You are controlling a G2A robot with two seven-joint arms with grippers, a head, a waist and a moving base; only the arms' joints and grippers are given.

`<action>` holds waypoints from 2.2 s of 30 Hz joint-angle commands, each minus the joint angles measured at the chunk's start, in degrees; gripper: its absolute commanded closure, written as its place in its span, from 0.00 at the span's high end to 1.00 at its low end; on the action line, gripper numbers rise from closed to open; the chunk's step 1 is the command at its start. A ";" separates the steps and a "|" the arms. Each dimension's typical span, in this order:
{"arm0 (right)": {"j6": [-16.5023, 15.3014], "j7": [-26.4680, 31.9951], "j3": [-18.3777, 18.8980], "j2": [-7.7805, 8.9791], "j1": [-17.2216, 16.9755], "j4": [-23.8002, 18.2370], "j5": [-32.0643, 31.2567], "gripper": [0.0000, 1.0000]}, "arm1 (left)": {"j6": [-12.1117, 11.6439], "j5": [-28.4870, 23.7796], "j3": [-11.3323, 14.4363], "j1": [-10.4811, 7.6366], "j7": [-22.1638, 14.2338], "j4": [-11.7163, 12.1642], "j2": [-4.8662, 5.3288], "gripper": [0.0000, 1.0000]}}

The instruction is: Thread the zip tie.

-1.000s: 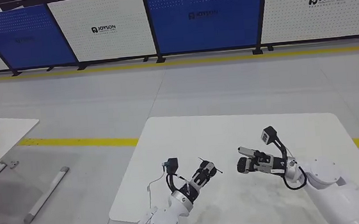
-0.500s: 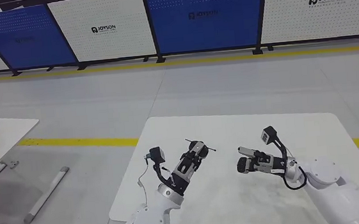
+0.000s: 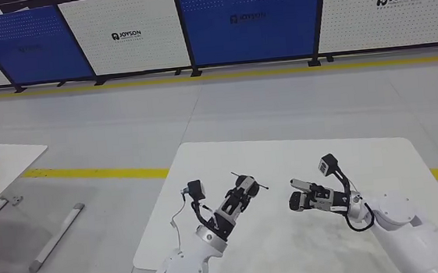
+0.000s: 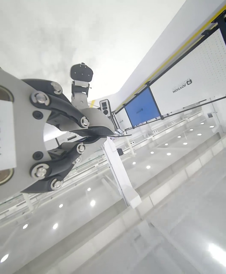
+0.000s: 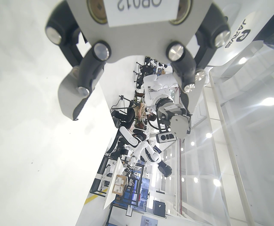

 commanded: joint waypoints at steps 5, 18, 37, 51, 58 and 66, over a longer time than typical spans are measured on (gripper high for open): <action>0.00 0.00 0.00 0.00 0.00 0.00 0.00 1.00 | 3.13 5.73 3.39 -1.37 -2.84 4.07 -0.04 0.00; 0.00 0.00 0.00 0.00 0.00 0.00 0.00 1.00 | 3.63 6.77 4.20 -1.75 -3.02 5.52 -0.09 0.00; 0.00 0.00 0.00 0.00 0.00 0.00 0.00 1.00 | 9.68 14.32 8.42 -4.75 -7.46 10.46 -0.15 0.00; 0.00 0.00 0.00 0.00 0.00 0.00 0.00 1.00 | 6.17 8.07 8.60 -4.85 -4.19 9.42 -0.69 0.00; 0.00 0.00 0.00 0.00 0.00 0.00 0.00 1.00 | 6.17 8.07 8.60 -4.85 -4.19 9.42 -0.69 0.00; 15.02 -0.31 2.68 2.11 2.57 -7.73 -14.11 1.00 | 6.17 8.07 8.60 -4.85 -4.19 9.42 -0.69 0.00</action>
